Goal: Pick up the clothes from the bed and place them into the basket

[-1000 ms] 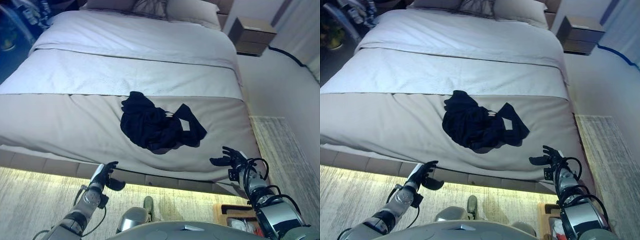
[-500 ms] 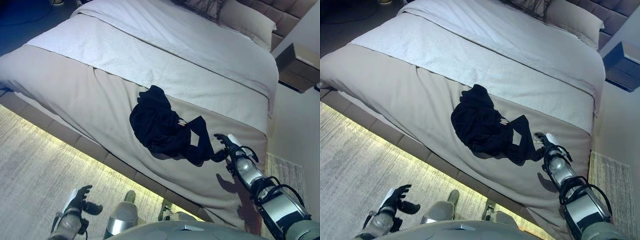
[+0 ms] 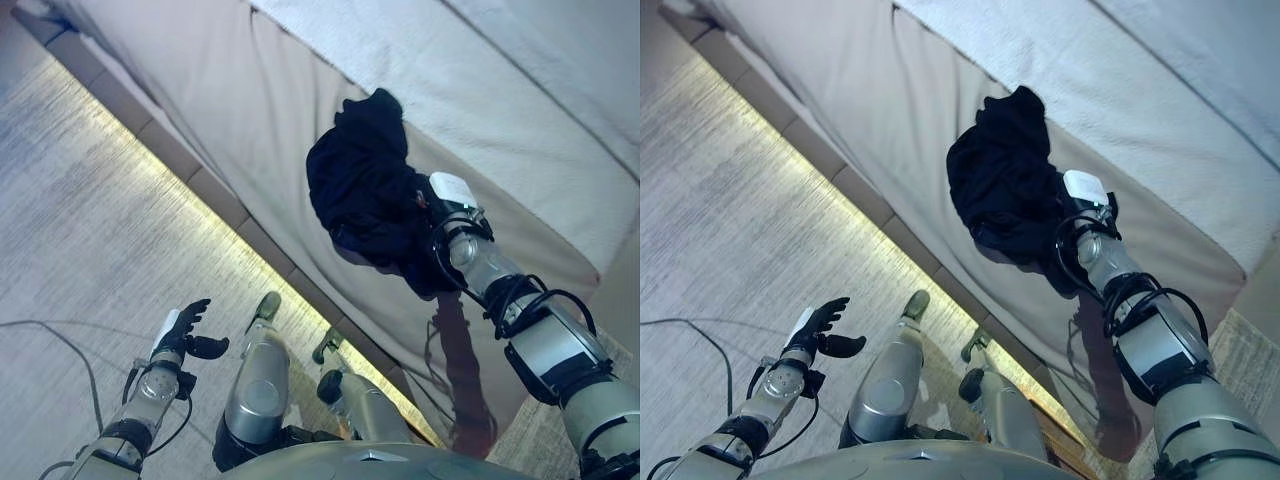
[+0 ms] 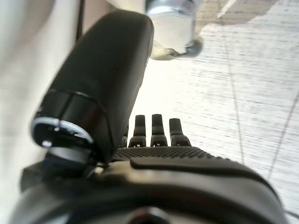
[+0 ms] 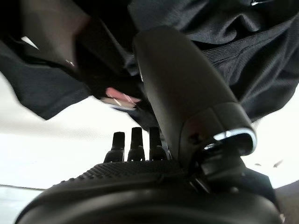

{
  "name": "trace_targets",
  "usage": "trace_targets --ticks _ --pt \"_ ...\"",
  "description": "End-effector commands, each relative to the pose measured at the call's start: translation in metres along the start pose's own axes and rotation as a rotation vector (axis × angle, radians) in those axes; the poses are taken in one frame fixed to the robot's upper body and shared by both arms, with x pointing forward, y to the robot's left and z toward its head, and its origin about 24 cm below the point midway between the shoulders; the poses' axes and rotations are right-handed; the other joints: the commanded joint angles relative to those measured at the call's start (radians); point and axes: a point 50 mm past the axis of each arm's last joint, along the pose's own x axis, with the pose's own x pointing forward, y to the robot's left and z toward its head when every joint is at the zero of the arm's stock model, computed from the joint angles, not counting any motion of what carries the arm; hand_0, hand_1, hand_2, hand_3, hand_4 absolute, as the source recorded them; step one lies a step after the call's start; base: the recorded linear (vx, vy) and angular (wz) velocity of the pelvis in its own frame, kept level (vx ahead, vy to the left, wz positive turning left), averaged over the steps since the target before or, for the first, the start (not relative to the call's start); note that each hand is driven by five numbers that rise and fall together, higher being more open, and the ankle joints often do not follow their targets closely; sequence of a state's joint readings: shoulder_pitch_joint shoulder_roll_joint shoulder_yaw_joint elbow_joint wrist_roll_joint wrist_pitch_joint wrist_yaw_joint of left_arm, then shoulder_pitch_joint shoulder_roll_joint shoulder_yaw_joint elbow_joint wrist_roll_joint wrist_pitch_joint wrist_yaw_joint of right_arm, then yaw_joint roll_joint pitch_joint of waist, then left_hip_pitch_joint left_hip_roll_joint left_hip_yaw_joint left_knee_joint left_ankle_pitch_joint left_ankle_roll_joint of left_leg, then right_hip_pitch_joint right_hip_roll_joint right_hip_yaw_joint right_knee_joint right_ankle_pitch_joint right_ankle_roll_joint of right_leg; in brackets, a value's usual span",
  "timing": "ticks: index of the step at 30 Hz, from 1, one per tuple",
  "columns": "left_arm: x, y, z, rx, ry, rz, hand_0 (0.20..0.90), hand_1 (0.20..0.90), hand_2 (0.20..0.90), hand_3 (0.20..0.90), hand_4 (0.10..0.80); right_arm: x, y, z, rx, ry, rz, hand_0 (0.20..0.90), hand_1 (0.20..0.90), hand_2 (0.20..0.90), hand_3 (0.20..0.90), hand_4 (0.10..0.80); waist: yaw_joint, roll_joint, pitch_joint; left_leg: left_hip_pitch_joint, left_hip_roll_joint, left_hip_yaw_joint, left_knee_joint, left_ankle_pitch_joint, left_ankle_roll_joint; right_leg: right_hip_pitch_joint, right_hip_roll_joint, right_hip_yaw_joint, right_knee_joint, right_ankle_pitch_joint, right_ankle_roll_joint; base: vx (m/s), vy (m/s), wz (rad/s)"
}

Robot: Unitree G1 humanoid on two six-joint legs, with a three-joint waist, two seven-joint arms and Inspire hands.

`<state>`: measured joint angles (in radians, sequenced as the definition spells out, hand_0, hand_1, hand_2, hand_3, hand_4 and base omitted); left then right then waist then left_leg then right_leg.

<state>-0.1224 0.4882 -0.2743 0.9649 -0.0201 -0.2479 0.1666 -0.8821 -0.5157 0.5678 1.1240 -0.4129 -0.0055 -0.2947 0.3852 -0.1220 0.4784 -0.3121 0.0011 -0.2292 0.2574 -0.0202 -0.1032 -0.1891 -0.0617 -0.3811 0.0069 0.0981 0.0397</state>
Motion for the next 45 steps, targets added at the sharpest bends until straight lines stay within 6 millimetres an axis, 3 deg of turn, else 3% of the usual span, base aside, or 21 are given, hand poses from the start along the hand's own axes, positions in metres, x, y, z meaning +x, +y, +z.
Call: trace_targets --ticks 1,3,4,6,14,15,17,26,30,34,35,39,42,45 --pt "-0.014 0.018 -0.021 0.038 0.01 0.033 0.9 0.9 0.9 0.9 0.8 0.005 -0.044 -0.025 -0.113 0.056 -0.162 0.9 0.9 0.9 0.9 0.8 0.018 0.035 -0.05 -0.093 -0.021 0.083 -0.002 0.026 0.073 -0.039 -0.044 -0.003 0.229 -0.105 0.014 0.003 -0.026 0.22" --pt "-0.011 0.018 -0.015 0.027 0.003 0.028 0.9 0.9 0.9 0.9 0.8 0.01 -0.063 -0.027 -0.128 0.107 -0.205 0.9 0.9 0.9 0.9 0.8 0.026 0.07 -0.034 -0.166 -0.042 0.067 0.055 0.031 0.077 -0.109 -0.056 -0.015 0.299 -0.117 0.001 0.064 -0.006 0.16" --pt "-0.011 0.017 -0.014 0.022 -0.001 0.021 0.9 0.9 0.9 0.9 0.8 0.011 -0.07 -0.027 -0.129 0.124 -0.216 0.9 0.9 0.9 0.9 0.8 0.027 0.079 -0.032 -0.179 -0.044 0.061 0.078 -0.002 0.074 -0.13 -0.056 0.002 0.331 -0.149 0.008 0.097 -0.003 0.08" --pt "-0.01 0.018 -0.011 0.02 -0.016 0.014 0.9 0.9 0.9 0.9 0.8 0.014 -0.08 -0.029 -0.144 0.159 -0.217 0.9 0.9 0.9 0.9 0.8 0.028 0.1 -0.021 -0.218 -0.048 0.057 0.098 0.006 0.077 -0.177 -0.065 0.005 0.376 -0.162 0.005 0.021 -0.003 0.08" --pt "-0.008 0.022 0.001 -0.025 -0.067 0.008 0.9 0.9 0.9 0.9 0.8 0.017 -0.111 -0.038 -0.055 0.311 -0.23 0.9 0.9 0.9 0.9 0.8 0.016 0.165 0.024 -0.364 -0.039 0.065 0.138 0.039 0.091 -0.372 -0.086 0.025 0.497 -0.181 -0.001 -0.06 0.006 0.07" --pt "-0.008 0.024 0.003 -0.03 -0.071 0.009 0.9 0.9 0.9 0.9 0.8 0.017 -0.113 -0.038 -0.016 0.319 -0.226 0.836 0.836 0.836 0.826 0.726 0.013 0.17 0.028 -0.373 -0.037 0.064 0.137 0.043 0.091 -0.387 -0.087 0.029 0.503 -0.184 -0.003 -0.047 0.009 0.02" --pt "-0.009 0.025 0.002 -0.031 -0.071 0.008 0.9 0.9 0.9 0.9 0.8 0.018 -0.117 -0.038 0.023 0.321 -0.239 0.3 0.3 0.3 0.2 0.1 0.008 0.177 0.035 -0.382 -0.032 0.064 0.139 0.046 0.091 -0.4 -0.085 0.037 0.513 -0.188 -0.006 -0.019 0.0 0.01" --pt "-0.01 0.032 0.004 -0.038 -0.098 0.02 0.9 0.9 0.9 0.9 0.8 0.014 -0.118 -0.05 0.208 0.341 -0.282 0.3 0.3 0.3 0.2 0.1 -0.01 0.173 0.035 -0.352 -0.011 0.071 0.111 0.051 0.075 -0.359 -0.065 0.029 0.47 -0.183 -0.012 0.001 -0.026 0.02" --pt "-0.01 0.032 0.005 -0.039 -0.109 0.026 0.9 0.9 0.9 0.9 0.8 0.011 -0.117 -0.059 0.38 0.365 -0.326 0.3 0.3 0.3 0.2 0.1 -0.02 0.165 0.023 -0.306 -0.001 0.081 0.074 0.053 0.061 -0.302 -0.05 0.028 0.413 -0.174 -0.012 0.005 -0.032 -0.05" --pt "-0.014 0.027 -0.004 -0.025 -0.084 0.013 0.9 0.9 0.9 0.9 0.8 0.007 -0.116 -0.067 0.683 0.323 -0.388 0.3 0.3 0.3 0.2 0.1 -0.034 0.151 -0.012 -0.23 0.013 0.1 0.051 0.032 0.046 -0.216 -0.04 0.037 0.357 -0.179 -0.014 0.017 0.004 0.01" --pt "-0.014 0.025 -0.005 -0.024 -0.085 0.01 0.9 0.9 0.9 0.9 0.8 0.006 -0.118 -0.068 0.746 0.309 -0.403 0.3 0.3 0.3 0.2 0.1 -0.037 0.152 -0.017 -0.226 0.015 0.109 0.04 0.063 0.048 -0.206 -0.041 0.026 0.335 -0.151 -0.024 -0.044 0.063 -0.07" --pt "-0.019 0.012 -0.014 -0.024 -0.074 -0.013 0.9 0.9 0.9 0.9 0.8 0.004 -0.118 -0.069 0.978 0.232 -0.443 0.3 0.3 0.3 0.2 0.1 -0.055 0.143 -0.053 -0.15 0.035 0.135 -0.008 0.065 0.034 -0.128 -0.029 0.043 0.271 -0.149 -0.022 0.013 0.052 -0.1" --pt "-0.025 0.001 -0.022 -0.025 -0.068 -0.021 0.9 0.9 0.9 0.9 0.8 0.002 -0.118 -0.067 1.205 0.137 -0.449 0.3 0.3 0.3 0.2 0.1 -0.066 0.135 -0.077 -0.079 0.054 0.157 -0.076 0.074 0.025 -0.066 -0.021 0.057 0.217 -0.147 -0.015 0.036 0.048 -0.11" --pt "-0.033 -0.014 -0.035 -0.025 -0.037 -0.032 0.9 0.9 0.9 0.9 0.8 -0.002 -0.113 -0.062 1.545 -0.048 -0.436 0.3 0.3 0.3 0.2 0.1 -0.084 0.121 -0.121 0.005 0.077 0.181 -0.157 0.086 0.01 0.011 -0.014 0.066 0.164 -0.157 -0.011 0.067 0.054 -0.17"
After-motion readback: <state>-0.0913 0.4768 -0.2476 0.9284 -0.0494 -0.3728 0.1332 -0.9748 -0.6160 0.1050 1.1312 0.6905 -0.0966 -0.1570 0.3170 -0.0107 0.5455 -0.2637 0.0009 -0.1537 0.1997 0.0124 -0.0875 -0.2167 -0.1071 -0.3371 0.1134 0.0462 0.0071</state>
